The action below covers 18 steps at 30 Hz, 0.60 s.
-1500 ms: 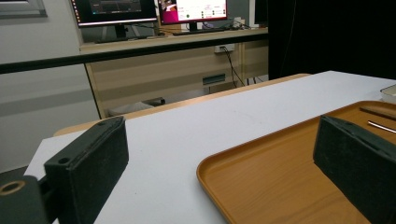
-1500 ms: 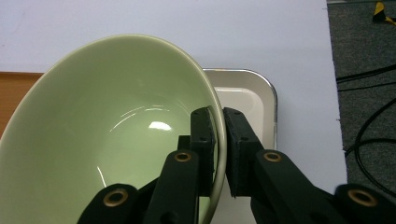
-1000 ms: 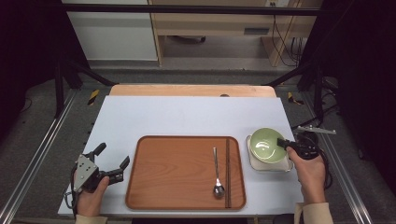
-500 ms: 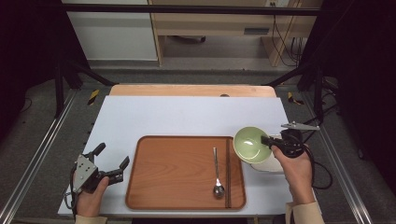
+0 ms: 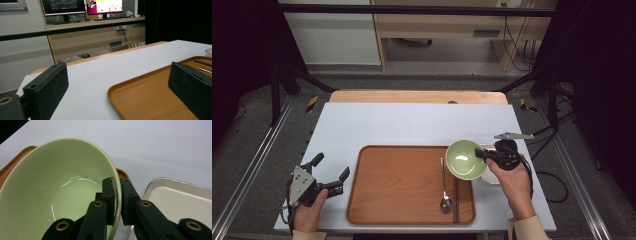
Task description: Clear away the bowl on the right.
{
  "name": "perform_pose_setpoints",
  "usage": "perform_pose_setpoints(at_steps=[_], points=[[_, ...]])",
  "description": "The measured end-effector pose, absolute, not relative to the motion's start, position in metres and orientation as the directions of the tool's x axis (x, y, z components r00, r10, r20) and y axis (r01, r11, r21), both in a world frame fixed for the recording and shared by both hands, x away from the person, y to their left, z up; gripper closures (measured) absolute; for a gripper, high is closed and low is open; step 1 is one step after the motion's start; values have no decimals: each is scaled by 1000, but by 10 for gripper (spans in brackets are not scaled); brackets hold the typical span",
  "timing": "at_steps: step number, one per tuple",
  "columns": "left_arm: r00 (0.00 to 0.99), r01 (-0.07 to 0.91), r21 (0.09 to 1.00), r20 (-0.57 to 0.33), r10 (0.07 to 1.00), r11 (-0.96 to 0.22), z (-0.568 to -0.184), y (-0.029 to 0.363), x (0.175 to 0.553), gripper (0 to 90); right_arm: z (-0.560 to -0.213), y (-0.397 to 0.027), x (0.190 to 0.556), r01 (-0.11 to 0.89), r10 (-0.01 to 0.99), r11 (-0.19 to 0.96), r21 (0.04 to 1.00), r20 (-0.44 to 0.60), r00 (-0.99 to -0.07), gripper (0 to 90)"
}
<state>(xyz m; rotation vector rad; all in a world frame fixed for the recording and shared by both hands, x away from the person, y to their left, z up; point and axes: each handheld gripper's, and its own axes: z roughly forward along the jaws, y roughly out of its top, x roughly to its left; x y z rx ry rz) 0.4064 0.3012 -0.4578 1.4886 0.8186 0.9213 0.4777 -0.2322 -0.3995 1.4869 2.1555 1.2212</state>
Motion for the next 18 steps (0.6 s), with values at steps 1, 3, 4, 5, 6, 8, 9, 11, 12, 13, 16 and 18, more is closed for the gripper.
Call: perform_pose_setpoints(at_steps=[1, 3, 4, 5, 6, 8, 9, 11, 12, 13, 16, 18], points=[[450, -5, 994, 100, 888, -109, -458, 301, 406, 26, -400, -230, 478, 648, 859, 132, 750, 240, -453, 837], [449, -9, 994, 101, 888, -108, -457, 301, 406, 26, -401, -225, 478, 648, 852, 141, 749, 241, -464, 837], [449, -9, 994, 99, 888, -107, -457, 301, 406, 26, -401, -222, 478, 649, 849, 142, 747, 245, -468, 838], [449, -9, 994, 99, 888, -107, -457, 301, 406, 25, -402, -219, 478, 650, 846, 148, 746, 245, -474, 838], [449, -9, 994, 100, 888, -107, -457, 301, 406, 26, -402, -216, 478, 649, 842, 155, 745, 244, -481, 838], [448, -11, 994, 102, 888, -109, -457, 301, 406, 26, -404, -209, 479, 650, 835, 164, 742, 246, -492, 838], [447, -10, 994, 101, 889, -108, -457, 302, 407, 26, -405, -206, 479, 651, 831, 172, 739, 246, -499, 838], [443, -7, 995, 96, 891, -104, -458, 303, 408, 26, -407, -199, 480, 649, 822, 187, 737, 244, -514, 838], [442, -6, 995, 96, 892, -104, -458, 304, 407, 25, -408, -195, 480, 652, 819, 192, 733, 246, -518, 838], [442, -9, 995, 97, 892, -103, -458, 304, 407, 26, -409, -191, 480, 652, 813, 199, 731, 248, -526, 838], [442, -12, 995, 98, 892, -103, -457, 304, 406, 26, -412, -178, 481, 651, 801, 227, 725, 241, -548, 838], [443, -13, 995, 98, 891, -103, -457, 303, 406, 26, -414, -168, 480, 654, 792, 241, 717, 244, -559, 838]])
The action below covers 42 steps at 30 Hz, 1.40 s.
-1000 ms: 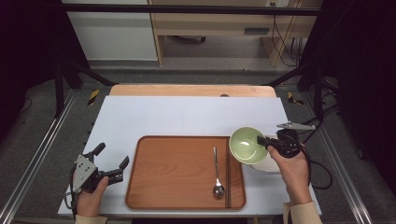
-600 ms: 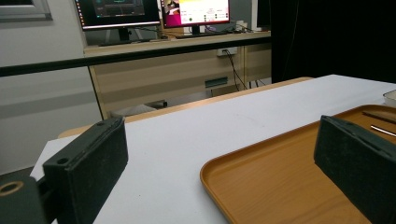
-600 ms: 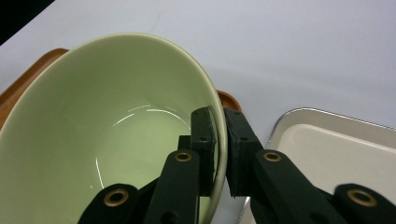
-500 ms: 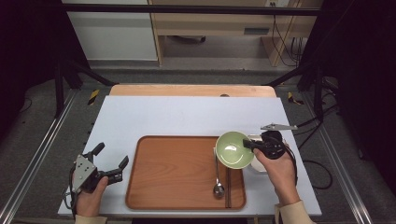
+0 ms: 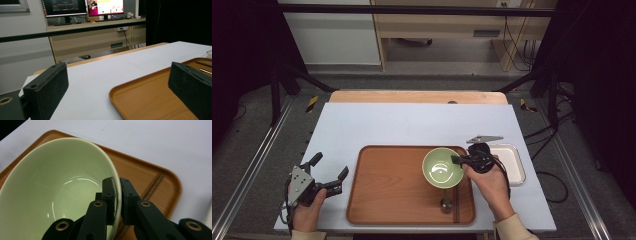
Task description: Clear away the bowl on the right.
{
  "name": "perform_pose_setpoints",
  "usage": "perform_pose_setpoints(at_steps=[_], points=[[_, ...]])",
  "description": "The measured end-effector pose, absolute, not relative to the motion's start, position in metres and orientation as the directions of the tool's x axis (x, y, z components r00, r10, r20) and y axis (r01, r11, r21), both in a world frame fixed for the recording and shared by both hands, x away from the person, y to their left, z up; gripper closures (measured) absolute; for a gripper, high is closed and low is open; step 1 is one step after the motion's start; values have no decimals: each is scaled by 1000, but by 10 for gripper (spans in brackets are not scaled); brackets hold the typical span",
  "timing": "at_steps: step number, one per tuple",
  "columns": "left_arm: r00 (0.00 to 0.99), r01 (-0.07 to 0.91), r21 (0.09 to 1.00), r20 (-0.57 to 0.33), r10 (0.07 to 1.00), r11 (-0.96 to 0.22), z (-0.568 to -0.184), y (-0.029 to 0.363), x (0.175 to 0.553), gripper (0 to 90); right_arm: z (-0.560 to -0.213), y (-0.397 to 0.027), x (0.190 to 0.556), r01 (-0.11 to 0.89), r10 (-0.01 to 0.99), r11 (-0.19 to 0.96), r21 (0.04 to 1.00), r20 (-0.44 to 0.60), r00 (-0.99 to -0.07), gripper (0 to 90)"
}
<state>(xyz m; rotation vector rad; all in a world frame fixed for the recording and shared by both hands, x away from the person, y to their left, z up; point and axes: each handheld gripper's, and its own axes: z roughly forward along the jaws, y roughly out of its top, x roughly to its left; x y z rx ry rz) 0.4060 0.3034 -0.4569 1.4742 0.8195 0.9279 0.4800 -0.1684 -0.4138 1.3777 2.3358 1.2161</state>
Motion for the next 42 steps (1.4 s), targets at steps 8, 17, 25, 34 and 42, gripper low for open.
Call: perform_pose_setpoints(at_steps=[8, 17, 25, 34, 42], points=[[443, -12, 995, 98, 891, -103, -457, 303, 406, 26, -425, -136, 480, 651, 753, 304, 696, 243, -612, 837], [445, -14, 994, 99, 890, -104, -457, 303, 406, 26, -434, -122, 476, 662, 739, 341, 667, 244, -627, 836], [448, -12, 994, 98, 889, -104, -457, 302, 407, 26, -440, -118, 475, 681, 735, 361, 637, 256, -628, 835], [450, -10, 994, 105, 887, -113, -457, 300, 406, 26, -444, -120, 477, 684, 725, 341, 645, 282, -628, 828], [445, -10, 995, 97, 890, -104, -457, 302, 406, 26, -434, -132, 475, 633, 733, 328, 701, 234, -639, 608]])
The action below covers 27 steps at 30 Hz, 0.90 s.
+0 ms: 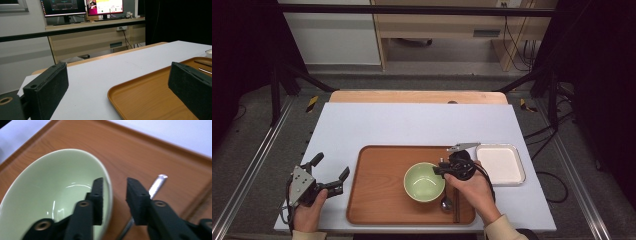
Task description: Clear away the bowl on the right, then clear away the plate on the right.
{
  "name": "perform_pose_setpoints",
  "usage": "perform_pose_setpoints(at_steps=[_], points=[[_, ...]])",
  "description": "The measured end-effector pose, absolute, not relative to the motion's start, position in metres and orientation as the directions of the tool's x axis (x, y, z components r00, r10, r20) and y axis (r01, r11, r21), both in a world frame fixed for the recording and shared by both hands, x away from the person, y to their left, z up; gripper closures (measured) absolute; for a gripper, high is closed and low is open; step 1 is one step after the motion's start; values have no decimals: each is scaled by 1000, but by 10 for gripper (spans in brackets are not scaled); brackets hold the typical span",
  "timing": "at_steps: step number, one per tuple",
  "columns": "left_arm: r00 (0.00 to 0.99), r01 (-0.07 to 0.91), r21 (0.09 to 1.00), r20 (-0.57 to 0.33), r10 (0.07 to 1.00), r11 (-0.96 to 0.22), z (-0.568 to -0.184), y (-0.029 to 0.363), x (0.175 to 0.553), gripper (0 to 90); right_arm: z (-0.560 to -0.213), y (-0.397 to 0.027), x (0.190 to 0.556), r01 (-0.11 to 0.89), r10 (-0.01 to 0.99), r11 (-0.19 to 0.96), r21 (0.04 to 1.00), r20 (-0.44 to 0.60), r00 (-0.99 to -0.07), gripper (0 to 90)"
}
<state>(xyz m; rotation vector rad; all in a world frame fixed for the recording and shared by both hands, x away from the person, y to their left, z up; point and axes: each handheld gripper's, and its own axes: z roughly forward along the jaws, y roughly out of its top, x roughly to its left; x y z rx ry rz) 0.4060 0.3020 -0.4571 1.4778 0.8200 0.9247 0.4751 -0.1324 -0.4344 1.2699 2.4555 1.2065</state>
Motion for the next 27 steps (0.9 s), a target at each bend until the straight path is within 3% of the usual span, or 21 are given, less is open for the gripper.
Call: perform_pose_setpoints(at_steps=[6, 14, 20, 27], points=[[446, -6, 994, 98, 889, -107, -458, 301, 406, 26, -417, -160, 472, 540, 763, 263, 800, 170, -623, 354], [444, -12, 995, 97, 891, -102, -457, 302, 406, 26, -397, -197, 473, 399, 813, 168, 901, 102, -573, 99], [445, -5, 995, 94, 891, -102, -458, 302, 407, 26, -397, -230, 475, 370, 874, 147, 917, 55, -482, 97], [443, -11, 994, 100, 891, -106, -457, 301, 406, 26, -396, -272, 474, 372, 937, 139, 918, 0, -350, 165]])
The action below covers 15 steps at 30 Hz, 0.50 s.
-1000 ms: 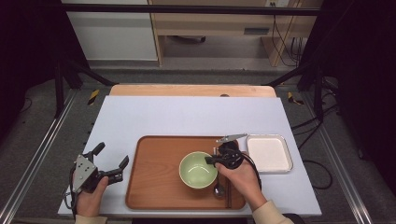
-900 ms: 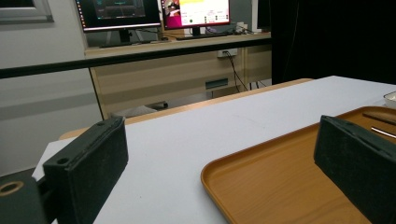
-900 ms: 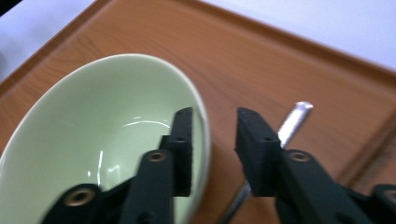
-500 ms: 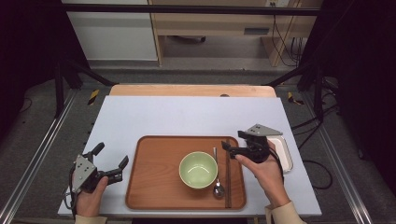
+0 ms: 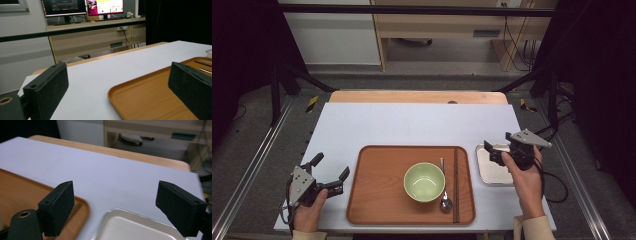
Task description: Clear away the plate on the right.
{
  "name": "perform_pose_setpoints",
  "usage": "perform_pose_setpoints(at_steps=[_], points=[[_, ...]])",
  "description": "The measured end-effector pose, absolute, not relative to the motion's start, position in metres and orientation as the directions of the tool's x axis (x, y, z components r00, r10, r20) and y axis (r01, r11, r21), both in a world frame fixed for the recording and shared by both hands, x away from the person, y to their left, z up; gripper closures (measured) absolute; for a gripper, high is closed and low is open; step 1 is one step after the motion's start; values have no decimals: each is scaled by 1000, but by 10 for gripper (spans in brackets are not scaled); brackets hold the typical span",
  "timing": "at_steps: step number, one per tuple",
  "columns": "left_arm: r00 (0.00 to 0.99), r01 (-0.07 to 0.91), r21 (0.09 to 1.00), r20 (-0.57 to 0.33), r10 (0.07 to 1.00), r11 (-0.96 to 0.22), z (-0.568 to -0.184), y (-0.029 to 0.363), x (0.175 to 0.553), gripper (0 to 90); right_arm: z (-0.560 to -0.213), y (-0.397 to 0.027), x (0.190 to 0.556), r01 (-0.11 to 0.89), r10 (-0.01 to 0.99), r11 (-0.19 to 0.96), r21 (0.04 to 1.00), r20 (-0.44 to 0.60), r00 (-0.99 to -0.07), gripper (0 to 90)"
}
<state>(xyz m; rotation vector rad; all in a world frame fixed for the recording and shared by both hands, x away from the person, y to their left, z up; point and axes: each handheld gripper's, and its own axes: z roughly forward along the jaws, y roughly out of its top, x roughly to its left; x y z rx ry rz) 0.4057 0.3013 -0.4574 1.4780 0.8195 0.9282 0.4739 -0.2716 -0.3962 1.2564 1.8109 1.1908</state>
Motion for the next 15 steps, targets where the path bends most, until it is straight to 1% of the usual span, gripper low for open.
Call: perform_pose_setpoints(at_steps=[3, 5, 6, 9, 15], points=[[443, -11, 995, 96, 892, -102, -458, 302, 406, 26, -401, -294, 473, 368, 958, 116, 923, -6, -287, 177], [444, -9, 995, 97, 891, -104, -458, 301, 406, 26, -406, -307, 473, 380, 970, 100, 919, -5, -242, 222], [445, -10, 995, 98, 890, -104, -458, 301, 406, 26, -408, -313, 472, 381, 973, 86, 921, 5, -231, 246], [446, -10, 994, 99, 890, -106, -458, 301, 406, 26, -414, -327, 472, 413, 978, 72, 908, 17, -207, 266], [445, -7, 995, 97, 890, -104, -458, 301, 407, 26, -421, -343, 472, 456, 986, 24, 889, 54, -158, 236]])
